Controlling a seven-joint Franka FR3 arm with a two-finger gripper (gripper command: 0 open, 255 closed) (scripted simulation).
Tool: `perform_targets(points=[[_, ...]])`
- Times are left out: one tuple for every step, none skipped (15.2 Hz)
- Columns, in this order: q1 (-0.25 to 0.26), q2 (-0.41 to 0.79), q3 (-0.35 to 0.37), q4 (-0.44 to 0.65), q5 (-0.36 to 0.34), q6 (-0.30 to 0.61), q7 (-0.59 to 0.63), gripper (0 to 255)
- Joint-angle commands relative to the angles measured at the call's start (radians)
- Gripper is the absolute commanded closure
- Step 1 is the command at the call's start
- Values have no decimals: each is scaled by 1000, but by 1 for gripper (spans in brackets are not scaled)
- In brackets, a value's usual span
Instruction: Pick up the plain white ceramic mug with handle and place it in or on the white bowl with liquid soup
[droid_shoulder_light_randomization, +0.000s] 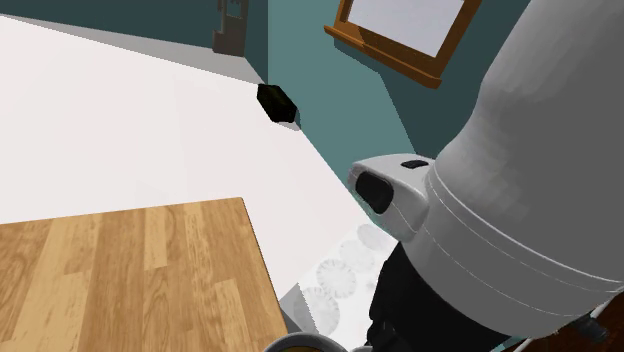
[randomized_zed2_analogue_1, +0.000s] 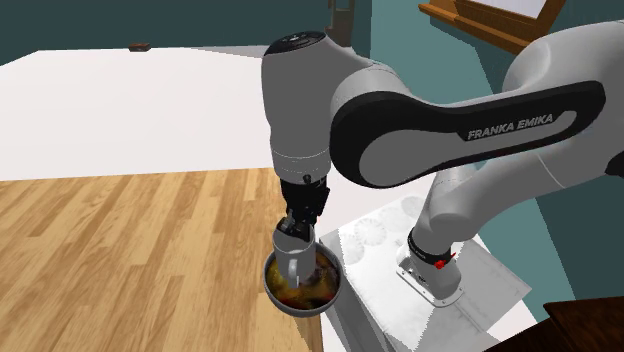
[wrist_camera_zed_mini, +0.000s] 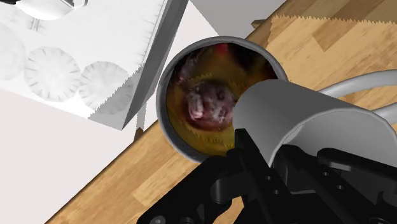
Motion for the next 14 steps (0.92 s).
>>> perform_targets(points=[[9,-11,10,-26,13,17,7,255],[10,-12,14,-39,16,30,5,255],[11,-12,18,-52,19,43,4,255],[12,-11,22,-65,22,56,3,255],[13,-11,27,-77,25,69,1,255],[14,-10,31,-89,28,82,0,255],[14,-9,35,-101,31,96,-1,255],[15,-8,40,-113,34,109,-3,255],[16,-6,45,-125,37,122,-4,255],[16,-4,49,-136,40,136,-5,255],[17,-2,54,-147,43,149,-6,255],[17,1,59,-158,47,163,-7,255],[18,3,65,-169,50,177,-8,255],[18,6,70,-180,53,191,-9,255]])
